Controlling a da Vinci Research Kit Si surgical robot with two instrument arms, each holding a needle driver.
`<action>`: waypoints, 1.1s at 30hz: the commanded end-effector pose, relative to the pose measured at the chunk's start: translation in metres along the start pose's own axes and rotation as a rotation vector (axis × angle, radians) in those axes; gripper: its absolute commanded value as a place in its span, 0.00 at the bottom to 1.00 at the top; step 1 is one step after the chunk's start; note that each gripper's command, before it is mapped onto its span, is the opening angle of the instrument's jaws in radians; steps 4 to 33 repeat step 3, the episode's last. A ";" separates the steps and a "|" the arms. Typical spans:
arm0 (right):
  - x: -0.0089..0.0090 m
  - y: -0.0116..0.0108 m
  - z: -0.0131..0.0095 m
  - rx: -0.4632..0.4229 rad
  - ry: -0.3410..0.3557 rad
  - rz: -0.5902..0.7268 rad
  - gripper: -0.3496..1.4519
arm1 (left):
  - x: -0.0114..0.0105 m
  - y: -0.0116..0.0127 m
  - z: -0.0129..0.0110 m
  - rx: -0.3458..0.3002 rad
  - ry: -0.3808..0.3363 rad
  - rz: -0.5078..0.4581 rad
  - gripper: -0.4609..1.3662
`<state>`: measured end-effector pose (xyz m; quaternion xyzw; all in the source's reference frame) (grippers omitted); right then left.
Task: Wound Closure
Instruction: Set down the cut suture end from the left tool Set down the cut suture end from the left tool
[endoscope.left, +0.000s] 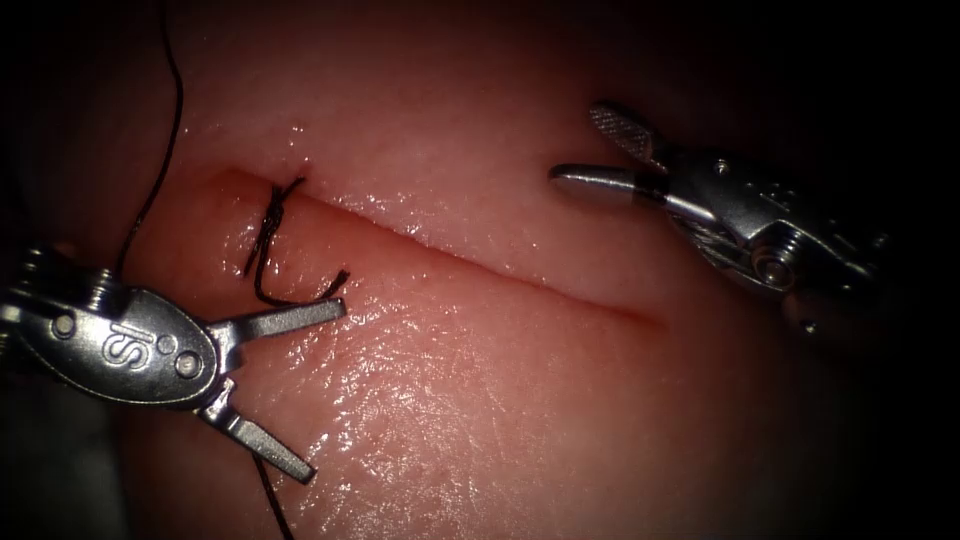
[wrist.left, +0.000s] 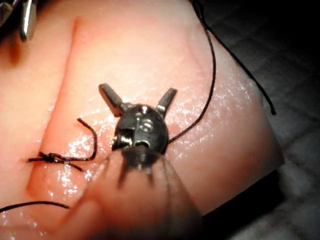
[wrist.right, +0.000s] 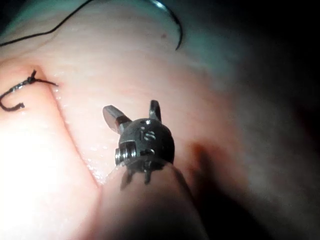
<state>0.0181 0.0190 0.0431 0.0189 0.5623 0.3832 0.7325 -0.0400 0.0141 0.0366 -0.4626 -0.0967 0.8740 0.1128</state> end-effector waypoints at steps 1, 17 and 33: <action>0.0000 0.0000 0.0000 0.004 0.000 0.000 0.81 | 0.0000 0.0000 0.0000 -0.002 0.001 0.001 0.70; 0.0000 0.0000 0.0000 0.004 0.000 -0.006 0.81 | 0.0000 0.0000 0.0000 -0.001 0.003 0.001 0.70; 0.0000 0.0000 0.0000 0.004 0.000 -0.006 0.81 | 0.0000 0.0000 0.0000 -0.001 0.003 0.001 0.70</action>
